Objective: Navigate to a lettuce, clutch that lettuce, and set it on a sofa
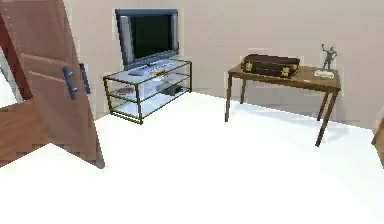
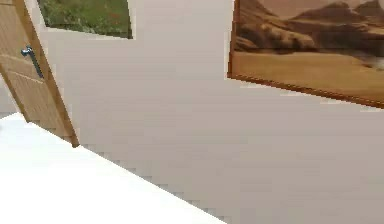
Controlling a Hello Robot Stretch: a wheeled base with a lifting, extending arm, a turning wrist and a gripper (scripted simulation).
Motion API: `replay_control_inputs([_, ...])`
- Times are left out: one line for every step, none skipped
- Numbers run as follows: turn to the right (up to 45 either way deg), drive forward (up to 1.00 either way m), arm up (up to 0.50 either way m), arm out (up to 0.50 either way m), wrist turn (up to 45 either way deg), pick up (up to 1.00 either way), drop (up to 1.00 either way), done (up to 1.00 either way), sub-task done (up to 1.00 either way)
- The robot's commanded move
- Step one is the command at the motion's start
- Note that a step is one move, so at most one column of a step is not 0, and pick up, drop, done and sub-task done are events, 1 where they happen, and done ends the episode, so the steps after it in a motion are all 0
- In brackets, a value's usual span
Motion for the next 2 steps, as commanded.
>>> replay_control_inputs([-45.0,0.00,0.00,0.00,0.0,0.00,0.00,0.00,0.00])
replay_control_inputs([-27.0,0.00,0.00,0.00,0.0,0.00,0.00,0.00,0.00])
